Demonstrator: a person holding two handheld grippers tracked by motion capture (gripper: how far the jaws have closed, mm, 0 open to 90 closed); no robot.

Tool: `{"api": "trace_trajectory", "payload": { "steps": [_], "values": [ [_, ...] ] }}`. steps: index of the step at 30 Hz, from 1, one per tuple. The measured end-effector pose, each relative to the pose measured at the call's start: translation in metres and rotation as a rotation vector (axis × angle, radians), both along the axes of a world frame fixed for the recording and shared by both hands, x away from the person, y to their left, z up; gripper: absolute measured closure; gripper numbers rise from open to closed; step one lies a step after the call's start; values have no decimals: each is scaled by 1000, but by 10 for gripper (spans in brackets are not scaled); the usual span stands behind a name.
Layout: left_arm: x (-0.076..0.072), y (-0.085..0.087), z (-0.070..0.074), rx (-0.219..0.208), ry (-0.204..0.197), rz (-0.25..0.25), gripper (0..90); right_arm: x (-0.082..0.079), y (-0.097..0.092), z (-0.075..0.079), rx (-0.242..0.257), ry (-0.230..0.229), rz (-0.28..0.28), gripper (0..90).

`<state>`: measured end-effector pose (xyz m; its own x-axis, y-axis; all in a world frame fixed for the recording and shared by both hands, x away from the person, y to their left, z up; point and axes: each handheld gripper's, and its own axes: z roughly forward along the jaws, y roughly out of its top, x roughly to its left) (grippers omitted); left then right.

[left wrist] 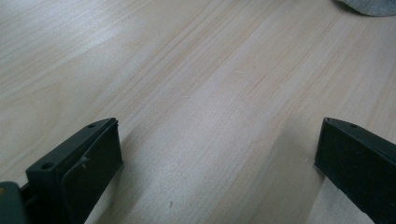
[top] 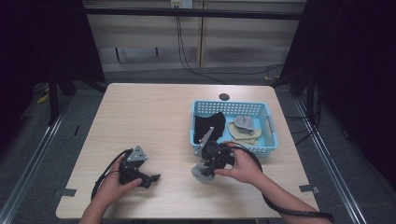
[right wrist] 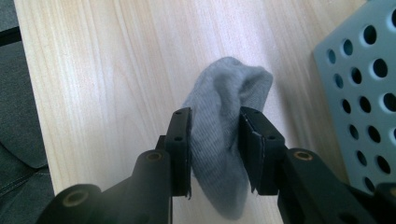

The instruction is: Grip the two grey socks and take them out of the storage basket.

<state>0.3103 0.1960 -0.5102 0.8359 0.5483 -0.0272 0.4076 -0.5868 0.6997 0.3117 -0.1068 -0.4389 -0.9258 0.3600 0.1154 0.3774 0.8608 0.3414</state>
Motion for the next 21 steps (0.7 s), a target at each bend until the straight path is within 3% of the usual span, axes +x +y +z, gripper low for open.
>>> {"api": "trace_trajectory", "payload": {
  "steps": [8, 13, 16, 21],
  "values": [
    [0, 0, 0, 1, 0, -1, 0, -1, -7, 3, 17, 0, -10, 520],
    [0, 0, 0, 1, 0, -1, 0, -2, -11, 8, 3, 4, -23, 448],
    [0, 0, 0, 1, 0, 0, 0, -1, -18, 15, 23, -1, -24, 385],
    [0, 0, 0, 0, 0, 0, 0, 2, -26, 27, 59, -8, -53, 361]
  ]
}}
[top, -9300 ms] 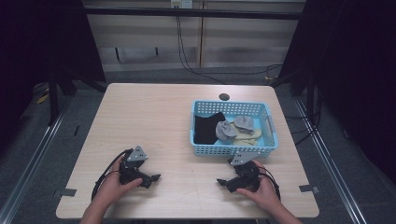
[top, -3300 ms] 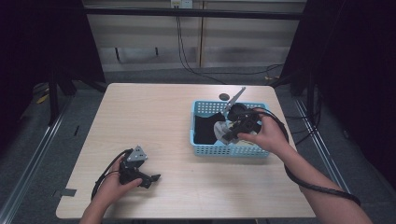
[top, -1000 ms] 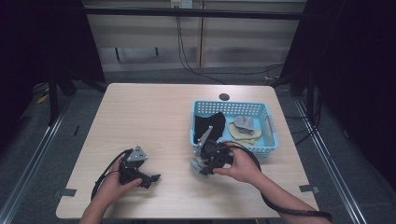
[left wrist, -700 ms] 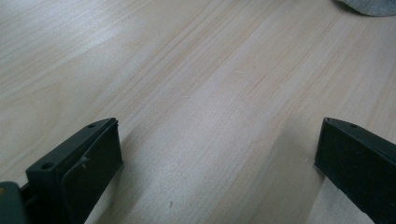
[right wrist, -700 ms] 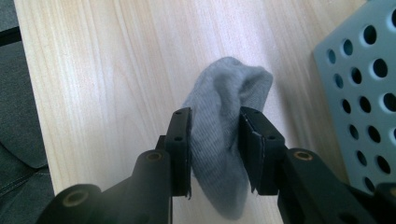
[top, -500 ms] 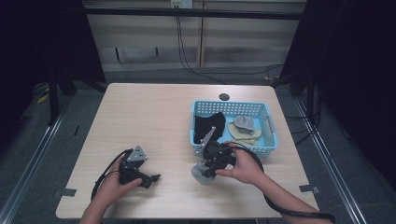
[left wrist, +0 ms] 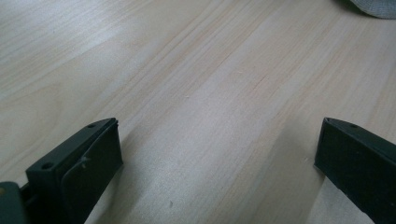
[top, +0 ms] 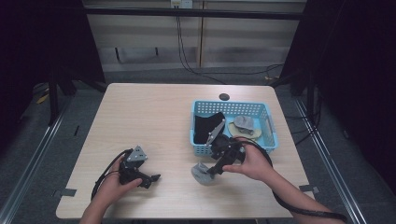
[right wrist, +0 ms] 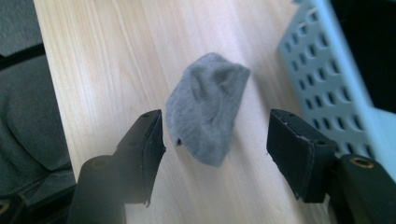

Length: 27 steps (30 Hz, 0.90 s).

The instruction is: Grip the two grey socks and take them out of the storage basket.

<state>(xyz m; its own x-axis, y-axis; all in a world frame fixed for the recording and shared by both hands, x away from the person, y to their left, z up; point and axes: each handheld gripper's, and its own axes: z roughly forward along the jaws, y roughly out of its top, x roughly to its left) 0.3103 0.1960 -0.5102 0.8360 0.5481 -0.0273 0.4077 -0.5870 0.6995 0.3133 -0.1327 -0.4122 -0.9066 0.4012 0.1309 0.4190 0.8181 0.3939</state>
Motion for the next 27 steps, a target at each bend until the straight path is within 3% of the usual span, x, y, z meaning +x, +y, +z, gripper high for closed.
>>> {"api": "trace_trajectory", "payload": {
  "steps": [2, 12, 23, 27],
  "values": [
    [0, 0, 0, 0, 0, 0, 0, 4, -7, 10, -5, -1, -28, 349],
    [0, 0, 0, -1, 0, 0, 0, 19, -24, 28, -6, -53, -81, 323],
    [0, 0, 0, -1, 0, 1, 0, 53, -46, 30, -8, -83, -199, 292],
    [0, 0, 0, -1, 0, 1, 0, 71, -60, 24, -19, -94, -274, 253]
  ]
}}
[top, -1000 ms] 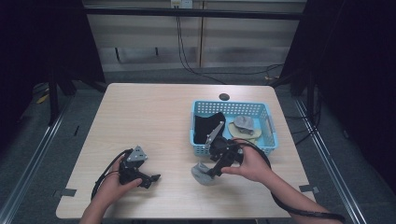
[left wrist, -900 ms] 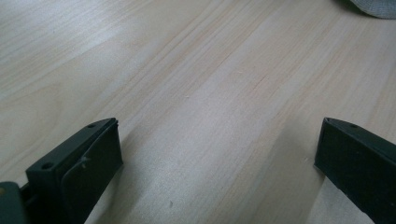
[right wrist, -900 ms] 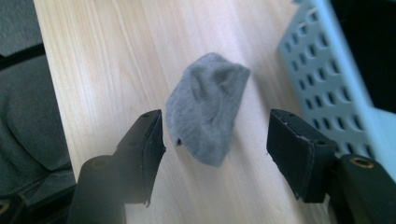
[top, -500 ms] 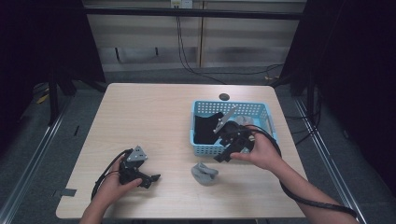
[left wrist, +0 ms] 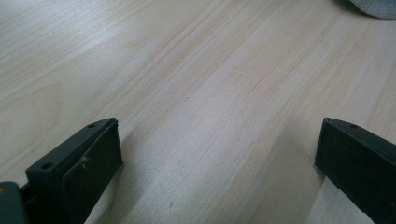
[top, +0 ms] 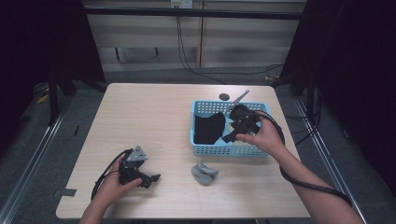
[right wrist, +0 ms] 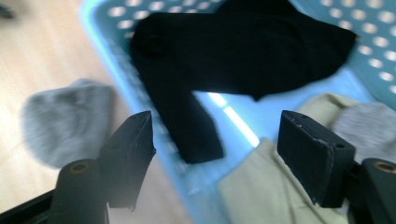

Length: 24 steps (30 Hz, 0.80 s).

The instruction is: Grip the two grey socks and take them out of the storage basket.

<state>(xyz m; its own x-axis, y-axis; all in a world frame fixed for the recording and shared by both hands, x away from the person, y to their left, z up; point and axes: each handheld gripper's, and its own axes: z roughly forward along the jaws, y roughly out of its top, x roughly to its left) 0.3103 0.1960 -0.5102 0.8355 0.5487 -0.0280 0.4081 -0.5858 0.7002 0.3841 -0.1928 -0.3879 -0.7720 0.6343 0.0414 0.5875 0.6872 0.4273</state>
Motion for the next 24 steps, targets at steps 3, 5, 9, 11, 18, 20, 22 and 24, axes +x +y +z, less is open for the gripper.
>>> {"api": "trace_trajectory", "payload": {
  "steps": [3, 5, 9, 11, 18, 20, 22, 24],
  "values": [
    [0, 0, 0, 0, 0, 0, 0, 8, -6, -3, -5, -1, -36, 248],
    [0, 0, 0, 0, 1, 0, 0, 15, -13, -7, 0, 6, -73, 248],
    [0, 0, 0, -1, 1, 0, 0, 30, -26, -16, -24, 5, -142, 249],
    [0, 0, 0, -2, 1, 1, 0, 35, -31, -19, -41, -4, -166, 256],
    [0, 0, 0, -2, 2, -1, 0, 53, -42, -34, -73, -17, -255, 319],
    [0, 0, 0, -1, 2, 2, 0, 56, -44, -41, -94, -15, -276, 337],
    [0, 1, 0, -2, 3, 0, 0, 59, -48, -51, -113, -11, -293, 366],
    [0, 1, 0, -8, 4, 0, 0, 60, -49, -54, -114, -6, -302, 371]
  ]
}}
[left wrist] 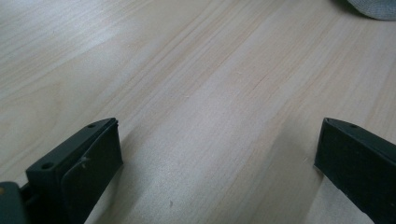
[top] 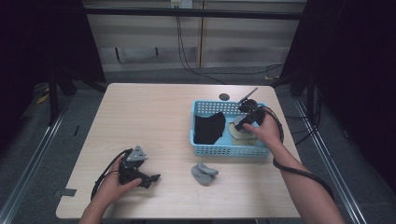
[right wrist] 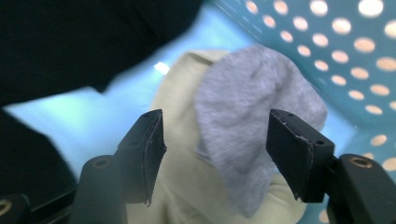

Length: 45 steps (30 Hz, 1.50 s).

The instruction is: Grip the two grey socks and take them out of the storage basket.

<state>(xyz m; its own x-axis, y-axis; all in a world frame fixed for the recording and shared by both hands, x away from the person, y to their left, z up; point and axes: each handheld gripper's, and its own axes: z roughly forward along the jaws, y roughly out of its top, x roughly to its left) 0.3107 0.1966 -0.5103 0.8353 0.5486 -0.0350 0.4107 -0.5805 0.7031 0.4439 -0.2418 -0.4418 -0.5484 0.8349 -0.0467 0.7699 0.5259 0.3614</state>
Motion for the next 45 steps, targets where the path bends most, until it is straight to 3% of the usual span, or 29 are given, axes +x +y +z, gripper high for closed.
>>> {"api": "trace_trajectory", "payload": {
  "steps": [8, 11, 13, 16, 25, 34, 45],
  "values": [
    [0, 0, 0, -7, 5, 0, 0, 3, -3, -19, -54, 16, -17, 471],
    [0, 1, 0, -4, 6, 0, 0, 3, -3, -24, -68, 17, -22, 578],
    [0, 1, 0, -3, 8, 1, 0, 3, -5, -23, -57, 16, -24, 684],
    [1, 1, 1, -6, 11, 3, 0, 3, -9, -16, -29, 11, -13, 761],
    [0, 0, 0, -6, 4, -1, 0, -6, -14, -2, 13, -2, 1, 783],
    [0, 0, 0, -2, 5, 3, 0, -14, -14, 21, 32, -19, 54, 783],
    [0, 0, 0, 0, 4, 3, 0, -28, -2, 37, 53, -14, 127, 783]
  ]
}}
